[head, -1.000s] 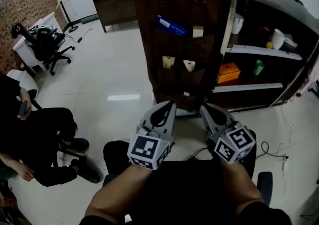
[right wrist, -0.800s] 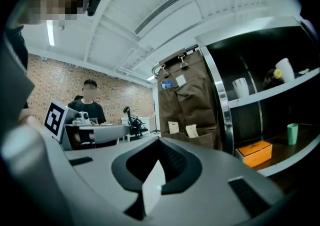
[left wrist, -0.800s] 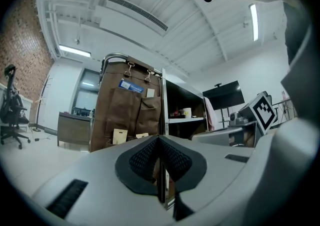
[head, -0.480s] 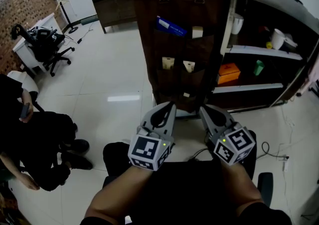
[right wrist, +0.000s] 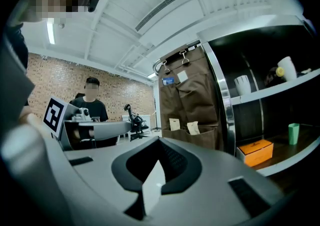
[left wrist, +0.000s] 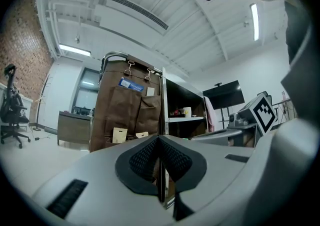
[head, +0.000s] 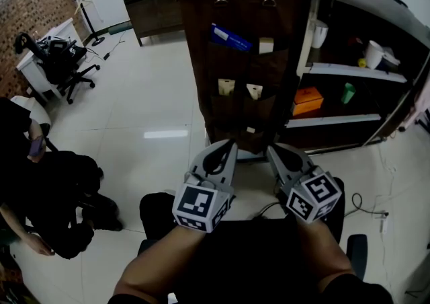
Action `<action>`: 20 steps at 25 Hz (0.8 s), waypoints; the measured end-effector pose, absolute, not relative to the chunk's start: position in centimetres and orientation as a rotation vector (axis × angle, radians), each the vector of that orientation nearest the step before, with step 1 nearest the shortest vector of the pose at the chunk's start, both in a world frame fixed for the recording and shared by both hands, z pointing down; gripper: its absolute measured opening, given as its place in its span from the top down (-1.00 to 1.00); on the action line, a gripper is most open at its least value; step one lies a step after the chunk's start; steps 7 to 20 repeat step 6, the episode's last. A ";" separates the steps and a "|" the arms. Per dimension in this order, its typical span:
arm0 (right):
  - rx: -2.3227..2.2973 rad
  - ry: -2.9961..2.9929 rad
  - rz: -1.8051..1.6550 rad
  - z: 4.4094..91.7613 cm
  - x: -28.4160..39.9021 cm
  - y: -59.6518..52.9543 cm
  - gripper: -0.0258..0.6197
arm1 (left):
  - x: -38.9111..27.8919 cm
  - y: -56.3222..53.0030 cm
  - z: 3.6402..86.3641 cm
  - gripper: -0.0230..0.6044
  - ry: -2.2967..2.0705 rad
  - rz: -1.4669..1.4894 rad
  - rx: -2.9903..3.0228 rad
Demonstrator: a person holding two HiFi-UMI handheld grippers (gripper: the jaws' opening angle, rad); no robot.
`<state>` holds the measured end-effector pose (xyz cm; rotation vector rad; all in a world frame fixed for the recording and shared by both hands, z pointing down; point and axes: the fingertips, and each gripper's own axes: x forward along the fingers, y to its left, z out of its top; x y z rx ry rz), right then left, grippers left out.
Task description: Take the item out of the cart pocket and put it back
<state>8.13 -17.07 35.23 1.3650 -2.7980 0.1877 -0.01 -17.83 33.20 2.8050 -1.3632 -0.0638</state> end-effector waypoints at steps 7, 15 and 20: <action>1.349 -2.796 0.193 35.5 7.8 -16.9 0.87 | 0.0 -17.7 33.4 0.93 -1.362 -0.056 2.806; 1.349 -2.796 0.193 35.5 7.8 -16.9 0.87 | 0.0 -17.7 33.4 0.93 -1.362 -0.056 2.806; 1.349 -2.796 0.193 35.5 7.8 -16.9 0.87 | 0.0 -17.7 33.4 0.93 -1.362 -0.056 2.806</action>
